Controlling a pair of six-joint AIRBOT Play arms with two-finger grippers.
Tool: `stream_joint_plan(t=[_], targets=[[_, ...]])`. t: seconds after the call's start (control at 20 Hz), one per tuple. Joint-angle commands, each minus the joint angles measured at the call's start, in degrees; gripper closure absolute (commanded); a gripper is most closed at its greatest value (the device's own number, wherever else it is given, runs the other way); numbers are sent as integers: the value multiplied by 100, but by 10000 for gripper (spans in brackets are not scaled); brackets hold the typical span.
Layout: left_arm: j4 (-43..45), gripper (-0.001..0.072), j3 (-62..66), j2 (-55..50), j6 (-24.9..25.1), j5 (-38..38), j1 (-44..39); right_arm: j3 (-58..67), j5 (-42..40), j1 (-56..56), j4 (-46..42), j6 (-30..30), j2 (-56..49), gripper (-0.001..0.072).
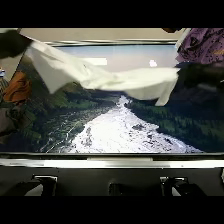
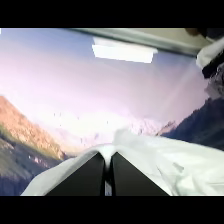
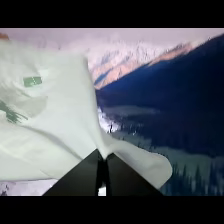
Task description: Fold the clothes and pants, and hang the long-sleeved shirts on hangers.
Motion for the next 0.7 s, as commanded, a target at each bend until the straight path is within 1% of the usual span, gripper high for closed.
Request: stream_joint_plan(t=[0.0,0.1,0.2,0.25,0.35,0.45,0.65], targets=[[828,692,184,1220,-376,-251,48,1543,-813,-4,-391,20,186,682],[1515,692,181,1775,-903,-557,48,1930,-1038,-4,-457,87,461,682],[2188,692,179,2197,-1414,-809,48,2050,-973,-4,-577,291,732,682],[2389,692,179,2319,-1569,-846,48,2050,-920,-4,-664,417,807,682],[2468,692,175,2369,-1635,-850,48,2046,-887,-4,-857,540,754,681],[2430,692,22,2179,-1635,-933,37,2046,-815,-4,-946,625,407,681],[1969,692,-907,1386,-1657,-1056,37,2046,-688,-2,-922,640,-1117,681]])
